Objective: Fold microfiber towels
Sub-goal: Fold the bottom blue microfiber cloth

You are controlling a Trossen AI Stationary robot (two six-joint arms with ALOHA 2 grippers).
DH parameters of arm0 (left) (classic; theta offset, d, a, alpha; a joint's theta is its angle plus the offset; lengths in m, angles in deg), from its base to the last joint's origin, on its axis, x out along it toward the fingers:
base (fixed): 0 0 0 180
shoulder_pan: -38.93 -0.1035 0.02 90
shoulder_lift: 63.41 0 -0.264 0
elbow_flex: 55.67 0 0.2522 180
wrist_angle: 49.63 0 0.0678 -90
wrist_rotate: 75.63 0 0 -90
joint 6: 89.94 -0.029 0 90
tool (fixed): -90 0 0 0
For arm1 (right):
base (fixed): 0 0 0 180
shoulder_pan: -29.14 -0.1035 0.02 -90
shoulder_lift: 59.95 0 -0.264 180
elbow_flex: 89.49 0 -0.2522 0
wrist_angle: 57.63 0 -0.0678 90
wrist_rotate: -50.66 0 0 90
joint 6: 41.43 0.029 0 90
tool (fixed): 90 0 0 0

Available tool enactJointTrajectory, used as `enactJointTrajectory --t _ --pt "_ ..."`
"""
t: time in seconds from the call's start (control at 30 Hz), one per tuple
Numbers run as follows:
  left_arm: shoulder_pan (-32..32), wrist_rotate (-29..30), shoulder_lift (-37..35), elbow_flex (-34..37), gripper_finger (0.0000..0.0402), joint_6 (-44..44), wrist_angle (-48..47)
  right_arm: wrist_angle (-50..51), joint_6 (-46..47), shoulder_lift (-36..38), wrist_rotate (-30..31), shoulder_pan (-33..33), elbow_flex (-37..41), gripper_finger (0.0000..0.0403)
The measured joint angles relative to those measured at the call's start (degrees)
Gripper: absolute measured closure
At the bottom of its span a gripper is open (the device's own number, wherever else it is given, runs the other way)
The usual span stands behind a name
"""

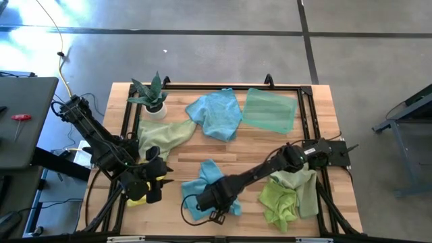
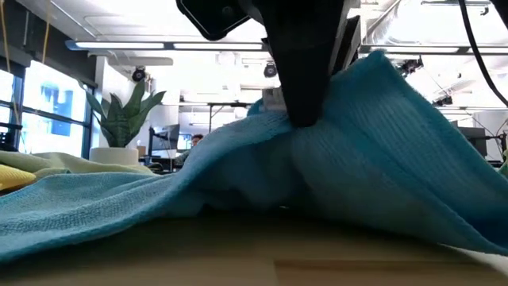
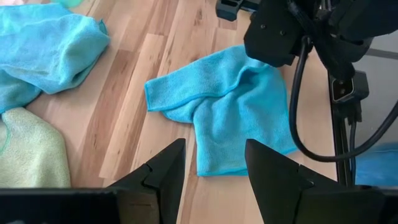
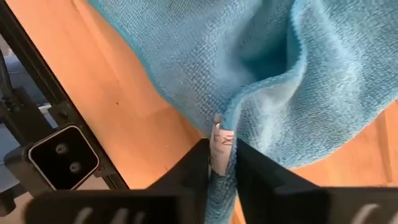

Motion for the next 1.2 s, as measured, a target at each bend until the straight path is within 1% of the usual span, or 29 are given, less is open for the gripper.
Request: enactJointTrajectory --t 0.1,0.17,0.23,0.37,0.47,0.53,0.63,0.8,0.93,1.03,1.1,1.2 --pt "0.0 -0.14 0.0 0.0 0.0245 0.02 0.0 0.0 -0.24 0.0 -2.49 0.22 0.0 0.0303" --pt "0.0 -0.15 0.0 0.0 0.0245 0.07 -0.01 0.08 -0.46 0.0 -2.98 0.18 0.0 0.0295" --pt "0.0 -0.16 0.0 0.0 0.0245 0.16 0.0 0.48 -0.77 0.0 -3.01 0.16 0.0 0.0296" --pt "0.0 -0.18 0.0 0.0 0.0245 0.63 0.0 0.97 -0.72 0.0 -2.97 0.14 0.04 0.0311" --pt "0.04 -0.18 0.0 0.0 0.0245 1.53 -0.02 0.85 0.84 0.0 -1.27 -0.18 0.04 0.0316" --pt "0.17 -0.42 0.0 0.0 0.0245 1.82 -0.03 0.12 1.75 -0.03 -0.07 -0.6 0.07 0.0312" --pt "0.37 -1.53 0.0 0.0 0.0245 2.06 -0.3 -1.92 3.9 -0.36 -0.26 -1.73 0.07 0.0294" --pt "0.37 -3.54 0.0 0.0 0.0245 3.12 -1.6 -2.6 10.7 -0.83 -4.07 -2.56 0.11 0.0256" --pt "0.35 -3.57 0.0 0.0 0.0245 6.74 -5.58 -2.76 18.59 -0.83 -4.0 -2.77 0.11 0.0234" --pt "0.45 -3.59 0.0 0.0 0.0245 8.7 -8.54 -3.43 21.58 -1.75 -3.13 -2.75 0.09 0.0227" --pt "0.84 -3.65 0.0 0.0 0.0245 8.99 -9.63 -4.94 25.65 -2.98 -2.93 -2.75 0.11 0.0225" --pt "1.41 -4.68 0.0 0.0 0.0245 7.21 -10.37 -7.91 32.28 -4.33 -2.71 -3.37 0.11 0.0224"
